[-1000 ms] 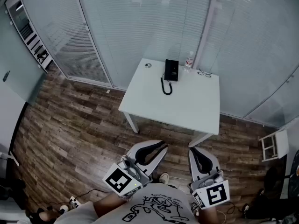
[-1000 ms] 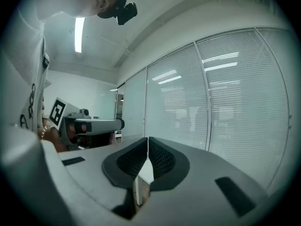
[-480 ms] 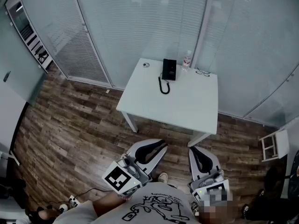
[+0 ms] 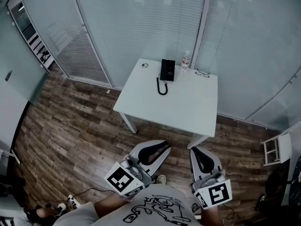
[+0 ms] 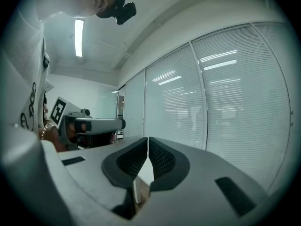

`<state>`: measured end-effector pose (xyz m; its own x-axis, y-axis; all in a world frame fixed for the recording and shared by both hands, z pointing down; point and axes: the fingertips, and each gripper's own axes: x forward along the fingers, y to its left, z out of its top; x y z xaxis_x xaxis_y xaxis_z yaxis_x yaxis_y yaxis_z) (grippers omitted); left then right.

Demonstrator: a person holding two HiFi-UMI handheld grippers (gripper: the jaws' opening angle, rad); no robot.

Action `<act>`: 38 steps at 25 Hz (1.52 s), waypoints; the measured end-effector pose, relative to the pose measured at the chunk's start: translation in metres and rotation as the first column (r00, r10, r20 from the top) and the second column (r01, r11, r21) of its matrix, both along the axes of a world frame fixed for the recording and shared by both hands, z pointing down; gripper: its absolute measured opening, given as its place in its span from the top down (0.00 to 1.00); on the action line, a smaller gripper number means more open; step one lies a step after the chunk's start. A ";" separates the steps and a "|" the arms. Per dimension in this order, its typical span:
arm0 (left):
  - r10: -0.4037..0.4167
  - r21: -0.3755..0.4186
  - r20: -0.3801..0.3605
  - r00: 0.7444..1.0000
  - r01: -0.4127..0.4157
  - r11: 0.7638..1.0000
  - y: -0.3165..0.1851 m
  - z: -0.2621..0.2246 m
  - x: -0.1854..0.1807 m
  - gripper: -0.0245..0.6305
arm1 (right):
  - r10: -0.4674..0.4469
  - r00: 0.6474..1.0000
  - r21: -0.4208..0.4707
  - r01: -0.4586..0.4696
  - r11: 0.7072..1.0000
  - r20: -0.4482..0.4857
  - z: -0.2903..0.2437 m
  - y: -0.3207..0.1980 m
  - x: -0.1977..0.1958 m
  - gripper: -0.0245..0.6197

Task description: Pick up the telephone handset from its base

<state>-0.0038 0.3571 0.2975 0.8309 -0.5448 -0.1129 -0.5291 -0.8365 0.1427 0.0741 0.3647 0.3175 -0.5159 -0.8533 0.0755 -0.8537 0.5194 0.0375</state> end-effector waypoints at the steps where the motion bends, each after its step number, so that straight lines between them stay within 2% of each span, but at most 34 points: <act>1: 0.002 -0.004 -0.002 1.000 -0.002 1.000 -0.001 0.001 0.005 0.89 | -0.001 1.000 -0.010 0.001 1.000 0.008 0.003 -0.002 0.005 0.95; 9: -0.013 -0.038 0.014 1.000 0.014 0.999 -0.015 0.013 0.015 0.89 | -0.010 0.999 -0.041 0.012 0.999 0.035 0.011 -0.014 0.018 0.95; 19: -0.021 -0.054 -0.003 1.000 0.021 0.998 -0.072 0.020 0.000 0.89 | -0.016 1.000 -0.024 0.017 1.000 0.015 0.010 -0.068 0.002 0.95; 28: -0.034 -0.039 -0.026 0.999 0.033 0.999 -0.160 0.008 -0.047 0.89 | -0.019 1.000 -0.015 0.019 1.000 -0.005 -0.002 -0.155 -0.044 0.95; 38: -0.031 -0.050 -0.028 0.999 0.030 0.998 -0.229 0.013 -0.105 0.89 | 0.001 1.000 -0.026 -0.001 1.000 -0.009 0.001 -0.221 -0.098 0.94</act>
